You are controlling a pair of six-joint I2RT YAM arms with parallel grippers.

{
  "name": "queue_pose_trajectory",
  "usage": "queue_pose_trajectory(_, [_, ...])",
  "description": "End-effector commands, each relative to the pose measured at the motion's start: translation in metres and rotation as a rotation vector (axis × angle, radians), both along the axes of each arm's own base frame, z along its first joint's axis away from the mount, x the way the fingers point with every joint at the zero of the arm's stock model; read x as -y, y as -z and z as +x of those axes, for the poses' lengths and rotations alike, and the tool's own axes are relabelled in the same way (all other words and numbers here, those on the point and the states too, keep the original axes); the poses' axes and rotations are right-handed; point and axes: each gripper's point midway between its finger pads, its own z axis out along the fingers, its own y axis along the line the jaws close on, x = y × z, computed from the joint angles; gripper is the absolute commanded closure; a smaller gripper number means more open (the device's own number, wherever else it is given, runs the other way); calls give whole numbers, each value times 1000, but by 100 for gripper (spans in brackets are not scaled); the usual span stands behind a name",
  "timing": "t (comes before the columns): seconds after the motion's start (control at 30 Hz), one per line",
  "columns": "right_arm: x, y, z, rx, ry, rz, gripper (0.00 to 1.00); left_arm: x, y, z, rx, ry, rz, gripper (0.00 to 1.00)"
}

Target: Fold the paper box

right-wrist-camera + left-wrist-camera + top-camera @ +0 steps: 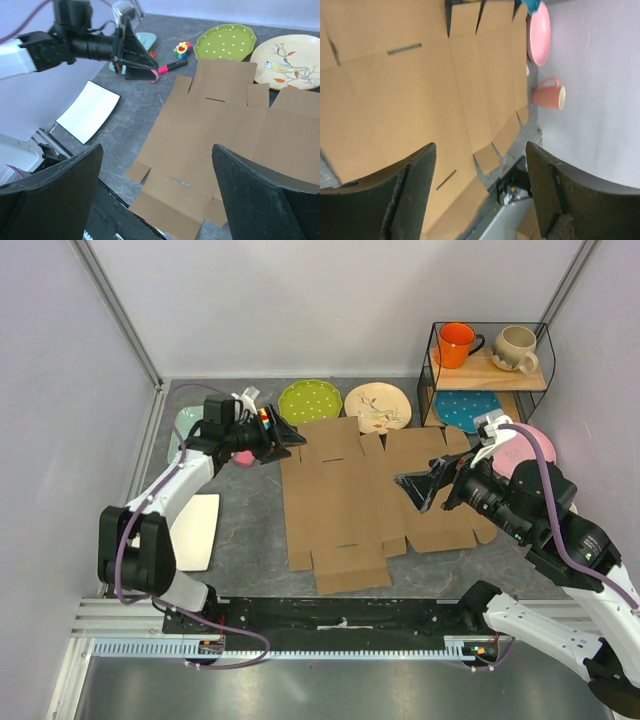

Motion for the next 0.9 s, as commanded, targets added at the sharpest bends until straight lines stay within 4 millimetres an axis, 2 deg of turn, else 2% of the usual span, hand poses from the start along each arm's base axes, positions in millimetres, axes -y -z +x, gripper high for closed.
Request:
queue_pose_trajectory(0.0, [2,3,4,27,15,-10,2,-37,-58,15,255,-250,110,20])
queue_pose_trajectory(0.03, [3,11,7,18,28,-26,2,-42,-47,6,227,-291,125,20])
queue_pose_trajectory(0.07, [3,12,8,23,34,-20,2,-47,-46,0,189,-355,106,20])
queue_pose_trajectory(0.1, [3,15,9,22,36,-21,2,-62,-37,-15,185,-457,127,20])
queue_pose_trajectory(0.17, [1,22,12,16,40,-21,2,-45,-26,-44,137,-519,92,19])
queue_pose_trajectory(0.2, [-1,24,14,13,40,-22,2,-40,-10,-72,140,-570,118,19])
queue_pose_trajectory(0.27, [-5,30,16,1,34,-22,2,-34,5,-98,47,-665,54,18])
queue_pose_trajectory(0.3, [-7,30,16,-4,27,-18,2,-32,26,-123,18,-685,87,9])
queue_pose_trajectory(0.37, [-10,33,16,-10,18,-15,2,-28,44,-144,-95,-745,26,6])
queue_pose_trajectory(0.4, [-10,37,16,-19,16,-17,2,-24,58,-161,-105,-738,50,6])
queue_pose_trajectory(0.5, [-11,45,15,-35,15,-6,2,-26,90,-191,-166,-759,100,5])
queue_pose_trajectory(0.53, [-11,45,14,-38,17,5,2,-29,104,-197,-185,-771,151,4])
queue_pose_trajectory(0.63, [-12,52,14,-57,18,11,2,-26,128,-207,-225,-804,184,2])
queue_pose_trajectory(0.73, [-13,54,12,-62,15,14,2,-23,134,-206,-208,-816,197,1])
queue_pose_trajectory(0.87, [-10,58,12,-63,27,12,2,-17,142,-196,-164,-831,109,4])
